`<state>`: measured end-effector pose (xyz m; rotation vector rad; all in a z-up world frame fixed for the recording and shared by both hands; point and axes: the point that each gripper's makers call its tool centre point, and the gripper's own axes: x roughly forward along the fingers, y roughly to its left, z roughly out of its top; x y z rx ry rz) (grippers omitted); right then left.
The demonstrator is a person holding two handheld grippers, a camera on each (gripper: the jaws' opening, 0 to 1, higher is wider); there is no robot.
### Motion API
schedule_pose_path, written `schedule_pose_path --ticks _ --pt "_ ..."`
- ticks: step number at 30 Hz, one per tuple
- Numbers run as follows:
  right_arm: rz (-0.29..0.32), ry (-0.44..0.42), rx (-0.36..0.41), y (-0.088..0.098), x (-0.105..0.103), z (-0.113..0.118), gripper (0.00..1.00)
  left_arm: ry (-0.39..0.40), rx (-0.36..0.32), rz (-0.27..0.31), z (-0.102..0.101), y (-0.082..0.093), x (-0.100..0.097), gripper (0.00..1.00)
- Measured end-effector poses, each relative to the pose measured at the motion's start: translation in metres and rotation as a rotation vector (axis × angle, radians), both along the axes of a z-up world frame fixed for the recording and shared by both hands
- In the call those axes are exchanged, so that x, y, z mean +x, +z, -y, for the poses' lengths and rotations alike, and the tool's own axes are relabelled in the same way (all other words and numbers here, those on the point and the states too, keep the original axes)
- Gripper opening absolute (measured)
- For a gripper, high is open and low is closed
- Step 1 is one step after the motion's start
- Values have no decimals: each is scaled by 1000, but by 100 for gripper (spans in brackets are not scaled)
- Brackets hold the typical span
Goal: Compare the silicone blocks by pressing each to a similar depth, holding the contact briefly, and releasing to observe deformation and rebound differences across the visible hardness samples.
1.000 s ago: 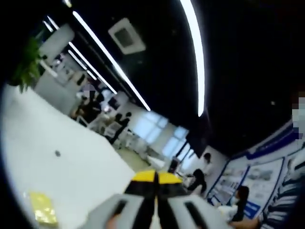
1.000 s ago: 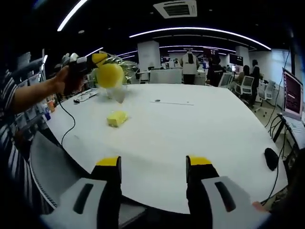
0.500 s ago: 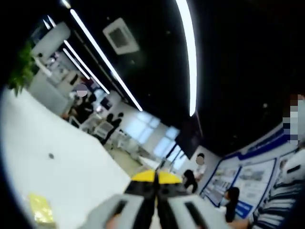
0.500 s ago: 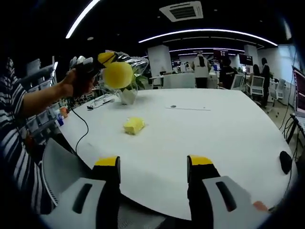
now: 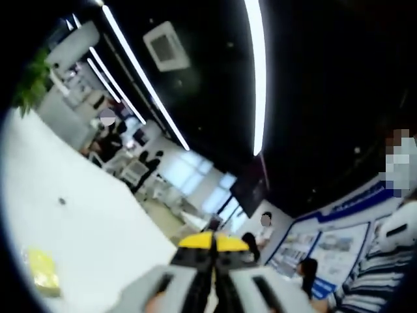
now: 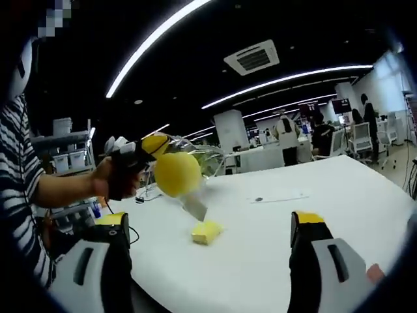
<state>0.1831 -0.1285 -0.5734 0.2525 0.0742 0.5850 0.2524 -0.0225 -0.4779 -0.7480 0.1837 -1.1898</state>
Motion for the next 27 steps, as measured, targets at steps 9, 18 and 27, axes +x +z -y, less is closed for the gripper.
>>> schedule_pose_path --ticks 9,18,27 --pt "47 124 92 21 15 -30 93 -42 -6 8 5 7 -12 0" --pt "103 264 85 41 36 -55 76 -84 -27 11 12 17 -23 0" --pt "129 393 114 56 43 -73 48 -100 -38 25 13 26 -27 0"
